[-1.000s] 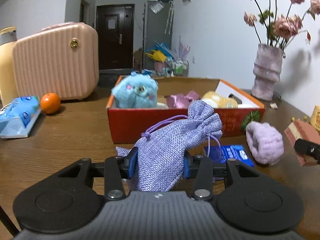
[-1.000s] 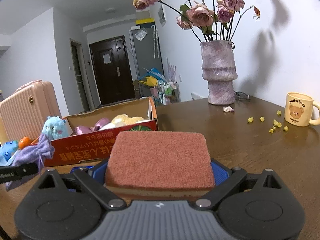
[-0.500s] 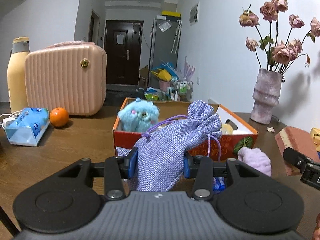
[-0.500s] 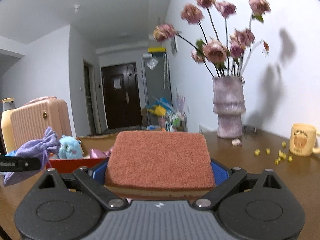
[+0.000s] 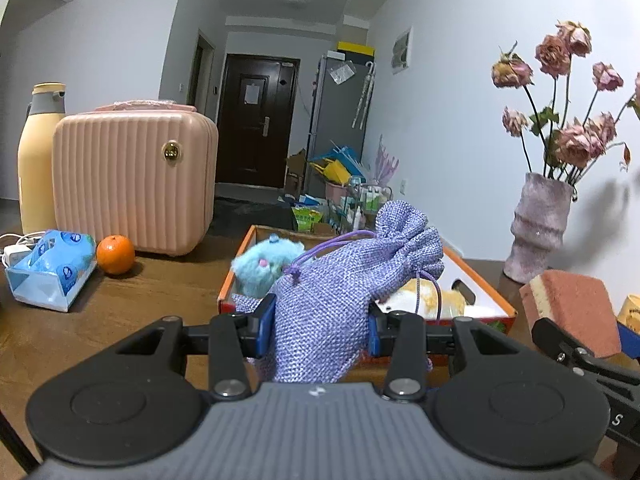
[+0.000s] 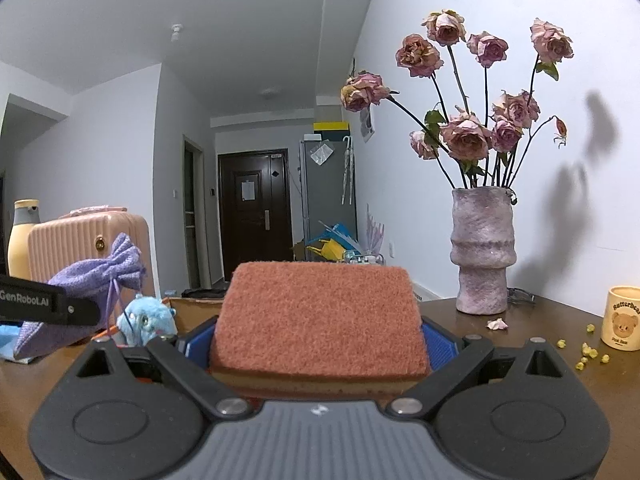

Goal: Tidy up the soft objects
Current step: 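Lift and carry the bag and sponge in both grippers over the box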

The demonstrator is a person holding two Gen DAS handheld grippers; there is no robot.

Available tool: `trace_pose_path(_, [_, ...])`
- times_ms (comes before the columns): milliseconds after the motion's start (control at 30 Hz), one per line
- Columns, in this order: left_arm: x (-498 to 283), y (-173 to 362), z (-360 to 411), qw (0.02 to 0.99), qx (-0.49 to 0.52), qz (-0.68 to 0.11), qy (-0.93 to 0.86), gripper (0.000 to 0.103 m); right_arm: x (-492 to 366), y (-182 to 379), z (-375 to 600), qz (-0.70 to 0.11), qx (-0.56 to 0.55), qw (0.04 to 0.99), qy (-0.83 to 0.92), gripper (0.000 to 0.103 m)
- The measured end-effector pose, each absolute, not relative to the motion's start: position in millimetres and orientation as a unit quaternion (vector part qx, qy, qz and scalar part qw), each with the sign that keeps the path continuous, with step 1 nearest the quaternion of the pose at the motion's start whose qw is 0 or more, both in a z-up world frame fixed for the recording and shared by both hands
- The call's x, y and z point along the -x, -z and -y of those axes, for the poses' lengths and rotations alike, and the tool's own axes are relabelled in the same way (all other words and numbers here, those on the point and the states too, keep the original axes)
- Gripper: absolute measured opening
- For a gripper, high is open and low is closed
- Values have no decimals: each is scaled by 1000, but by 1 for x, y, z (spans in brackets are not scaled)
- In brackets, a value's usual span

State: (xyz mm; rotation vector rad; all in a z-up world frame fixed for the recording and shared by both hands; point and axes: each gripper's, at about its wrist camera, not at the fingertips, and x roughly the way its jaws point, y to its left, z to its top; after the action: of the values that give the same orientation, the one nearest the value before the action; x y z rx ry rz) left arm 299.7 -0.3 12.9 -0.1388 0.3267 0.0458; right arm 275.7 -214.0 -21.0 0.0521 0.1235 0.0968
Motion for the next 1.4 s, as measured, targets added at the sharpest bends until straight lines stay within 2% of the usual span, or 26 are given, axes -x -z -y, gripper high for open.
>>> trace_pose_path(1400, [-385, -25, -7, 986, 96, -133, -35, 43, -388, -6, 208, -69, -39, 994, -78, 98])
